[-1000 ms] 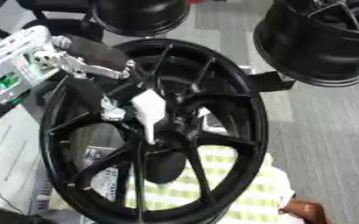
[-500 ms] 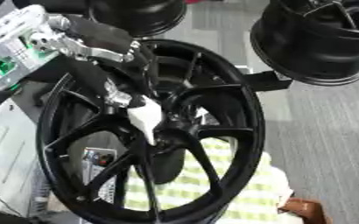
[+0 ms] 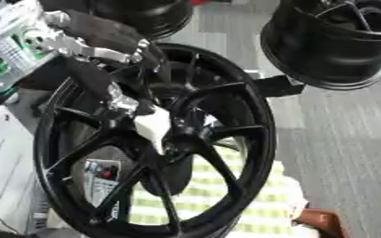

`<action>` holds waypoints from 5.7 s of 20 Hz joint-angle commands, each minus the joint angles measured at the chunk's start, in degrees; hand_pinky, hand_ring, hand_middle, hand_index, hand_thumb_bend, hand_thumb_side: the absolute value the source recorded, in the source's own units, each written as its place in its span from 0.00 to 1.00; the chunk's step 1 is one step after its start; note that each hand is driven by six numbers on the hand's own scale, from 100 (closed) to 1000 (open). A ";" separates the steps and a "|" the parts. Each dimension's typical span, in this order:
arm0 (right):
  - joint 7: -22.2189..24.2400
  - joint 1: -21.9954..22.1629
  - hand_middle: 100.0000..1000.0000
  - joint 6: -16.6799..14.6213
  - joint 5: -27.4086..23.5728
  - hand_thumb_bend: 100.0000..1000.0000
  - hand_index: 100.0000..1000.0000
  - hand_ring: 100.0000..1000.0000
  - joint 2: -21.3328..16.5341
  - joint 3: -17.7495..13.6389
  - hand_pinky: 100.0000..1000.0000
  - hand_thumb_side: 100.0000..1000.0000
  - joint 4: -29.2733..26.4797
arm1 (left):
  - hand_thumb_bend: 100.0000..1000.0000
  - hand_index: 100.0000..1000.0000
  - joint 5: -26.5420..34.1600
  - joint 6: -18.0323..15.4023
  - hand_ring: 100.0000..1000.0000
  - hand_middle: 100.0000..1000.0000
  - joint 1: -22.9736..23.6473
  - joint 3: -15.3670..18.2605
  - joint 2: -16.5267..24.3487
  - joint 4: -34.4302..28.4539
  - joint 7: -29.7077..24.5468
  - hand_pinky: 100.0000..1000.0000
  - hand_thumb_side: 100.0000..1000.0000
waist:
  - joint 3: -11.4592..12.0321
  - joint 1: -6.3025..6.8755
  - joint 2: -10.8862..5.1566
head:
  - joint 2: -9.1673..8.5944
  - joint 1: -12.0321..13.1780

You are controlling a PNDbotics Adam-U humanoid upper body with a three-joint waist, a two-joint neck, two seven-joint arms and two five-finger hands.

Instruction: Pull the pin out of the wheel hub.

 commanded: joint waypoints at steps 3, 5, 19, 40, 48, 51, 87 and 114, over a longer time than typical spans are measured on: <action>0.06 -0.32 0.60 -0.29 -0.34 0.00 0.75 0.79 -0.58 -0.56 0.89 0.62 -1.02 | 0.27 0.84 0.35 -10.41 0.81 0.77 -0.81 -0.39 2.01 -1.87 -10.03 0.85 0.95 | -0.04 0.13 -1.00 | 0.30 -0.16; 0.09 -0.36 0.60 -0.34 -0.39 0.00 0.75 0.79 -0.61 -0.55 0.89 0.62 -1.02 | 0.27 0.84 0.15 -10.43 0.81 0.76 -0.76 -0.79 2.21 -2.44 -10.03 0.85 0.95 | -0.03 0.17 -1.03 | 0.30 -0.27; -0.01 -0.53 0.60 -0.55 -0.69 0.00 0.75 0.78 -0.74 -0.66 0.89 0.61 -1.02 | 0.42 0.87 -3.57 -10.19 0.82 0.77 0.56 -1.06 2.63 -1.49 -10.03 0.86 1.00 | -0.17 0.33 -1.07 | 0.30 -0.33; -0.03 -0.51 0.60 -0.35 -0.98 0.00 0.75 0.78 -0.57 -0.76 0.88 0.62 -1.02 | 0.34 0.89 -3.76 -8.41 0.80 0.72 0.66 -1.75 0.98 0.82 -10.03 0.83 1.00 | -0.38 0.37 -1.10 | 0.30 -1.41; -0.03 -0.42 0.60 -0.29 -1.06 0.00 0.75 0.78 -0.55 -0.76 0.88 0.62 -1.02 | 0.33 0.89 -1.34 -5.08 0.80 0.72 -0.59 -2.89 1.11 -2.39 -10.03 0.83 1.00 | -0.29 0.49 -1.22 | 0.30 -1.61; -0.03 -0.45 0.60 -0.30 -1.13 0.00 0.75 0.78 -0.55 -0.79 0.88 0.62 -1.02 | 0.44 0.89 -3.45 -4.33 0.82 0.73 -0.84 -2.67 1.46 -4.10 -10.03 0.84 1.00 | -0.30 0.65 -1.28 | 0.30 -1.60; -0.46 -0.57 0.60 -0.25 -1.60 0.00 0.75 0.78 -0.19 -1.12 0.88 0.62 -1.02 | 0.29 0.82 -12.43 18.72 0.76 0.62 1.46 -1.42 1.93 -9.41 -10.03 0.76 0.59 | -0.95 1.13 -1.30 | 0.28 -1.09; -0.43 -0.66 0.60 0.00 -1.75 0.00 0.75 0.78 -0.03 -1.13 0.88 0.62 -1.02 | 0.00 0.47 -7.26 25.41 0.47 0.33 1.44 -1.95 0.54 -11.04 -10.03 0.56 0.19 | -1.11 1.02 -1.16 | 0.28 -1.01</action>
